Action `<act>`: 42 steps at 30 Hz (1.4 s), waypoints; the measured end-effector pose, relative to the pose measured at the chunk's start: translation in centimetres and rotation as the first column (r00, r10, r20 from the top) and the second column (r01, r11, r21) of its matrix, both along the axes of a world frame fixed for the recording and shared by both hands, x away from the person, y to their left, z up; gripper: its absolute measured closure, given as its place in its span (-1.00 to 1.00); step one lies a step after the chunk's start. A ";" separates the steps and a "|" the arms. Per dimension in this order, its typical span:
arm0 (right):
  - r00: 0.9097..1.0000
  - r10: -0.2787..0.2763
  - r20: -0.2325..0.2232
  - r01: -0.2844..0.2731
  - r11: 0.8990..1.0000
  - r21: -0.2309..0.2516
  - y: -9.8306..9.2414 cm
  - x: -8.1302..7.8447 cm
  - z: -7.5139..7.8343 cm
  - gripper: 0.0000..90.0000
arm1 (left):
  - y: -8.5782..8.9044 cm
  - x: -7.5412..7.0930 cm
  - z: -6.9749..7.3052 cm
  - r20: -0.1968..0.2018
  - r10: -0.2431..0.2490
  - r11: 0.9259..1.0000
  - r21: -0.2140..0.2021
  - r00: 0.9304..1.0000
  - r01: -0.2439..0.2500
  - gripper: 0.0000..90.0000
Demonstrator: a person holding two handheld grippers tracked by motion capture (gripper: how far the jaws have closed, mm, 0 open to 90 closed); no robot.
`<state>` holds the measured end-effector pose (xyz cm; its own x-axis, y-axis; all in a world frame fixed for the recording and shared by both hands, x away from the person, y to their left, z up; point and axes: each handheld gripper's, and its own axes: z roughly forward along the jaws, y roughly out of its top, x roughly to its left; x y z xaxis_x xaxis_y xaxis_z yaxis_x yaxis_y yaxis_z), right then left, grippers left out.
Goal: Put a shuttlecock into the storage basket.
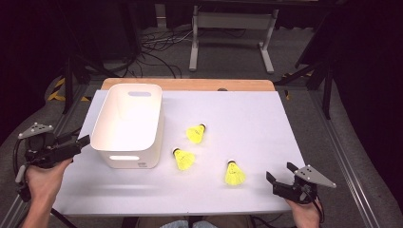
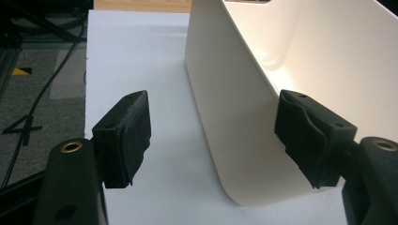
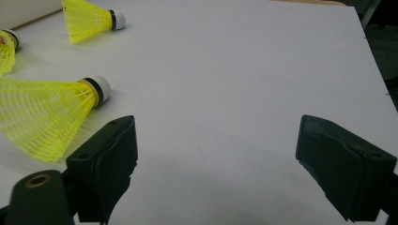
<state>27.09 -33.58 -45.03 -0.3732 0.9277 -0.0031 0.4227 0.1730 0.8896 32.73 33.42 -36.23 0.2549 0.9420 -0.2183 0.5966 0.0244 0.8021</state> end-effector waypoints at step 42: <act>1.000 0.012 -0.009 -0.012 1.000 0.001 0.1 0.1 -0.1 -0.70 | -4.6 1.3 3.0 0.004 -0.167 0.986 -0.006 0.986 0.167 -0.36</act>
<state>27.18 -33.52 -45.12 -0.3839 0.9234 0.0010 0.4285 0.1772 0.8860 33.99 28.84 -33.27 0.4093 0.8849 -0.2224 0.5896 -0.0705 0.8046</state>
